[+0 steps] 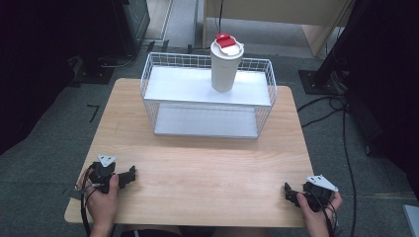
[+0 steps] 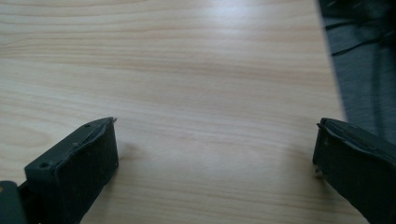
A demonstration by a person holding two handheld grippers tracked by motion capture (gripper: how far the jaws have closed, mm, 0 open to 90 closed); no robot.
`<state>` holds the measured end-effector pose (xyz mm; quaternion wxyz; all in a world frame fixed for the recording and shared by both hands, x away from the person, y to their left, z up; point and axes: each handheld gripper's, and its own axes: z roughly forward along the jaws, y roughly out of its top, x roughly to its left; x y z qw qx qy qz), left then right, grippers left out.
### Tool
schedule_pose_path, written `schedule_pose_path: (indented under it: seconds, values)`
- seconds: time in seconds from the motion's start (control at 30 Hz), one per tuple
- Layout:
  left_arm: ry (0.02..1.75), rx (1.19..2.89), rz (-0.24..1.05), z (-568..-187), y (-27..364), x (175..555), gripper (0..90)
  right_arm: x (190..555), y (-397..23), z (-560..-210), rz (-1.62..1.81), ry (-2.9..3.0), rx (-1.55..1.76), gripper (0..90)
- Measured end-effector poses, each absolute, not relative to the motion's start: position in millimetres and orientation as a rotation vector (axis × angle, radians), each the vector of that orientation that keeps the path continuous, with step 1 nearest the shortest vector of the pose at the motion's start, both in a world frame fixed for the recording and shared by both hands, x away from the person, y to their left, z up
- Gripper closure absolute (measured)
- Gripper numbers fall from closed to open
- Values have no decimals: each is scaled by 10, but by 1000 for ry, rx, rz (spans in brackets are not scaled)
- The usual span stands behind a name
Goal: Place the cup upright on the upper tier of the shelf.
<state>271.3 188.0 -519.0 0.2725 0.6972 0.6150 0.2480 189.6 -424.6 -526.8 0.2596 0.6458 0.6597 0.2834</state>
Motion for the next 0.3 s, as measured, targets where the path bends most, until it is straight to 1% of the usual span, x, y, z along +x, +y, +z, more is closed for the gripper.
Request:
schedule_pose_path:
  seconds: [0.3]
  values:
    - [1686,1856,679,-5190,1829,2708,0,1898,-4242,-5270,773,1797,1740,0]
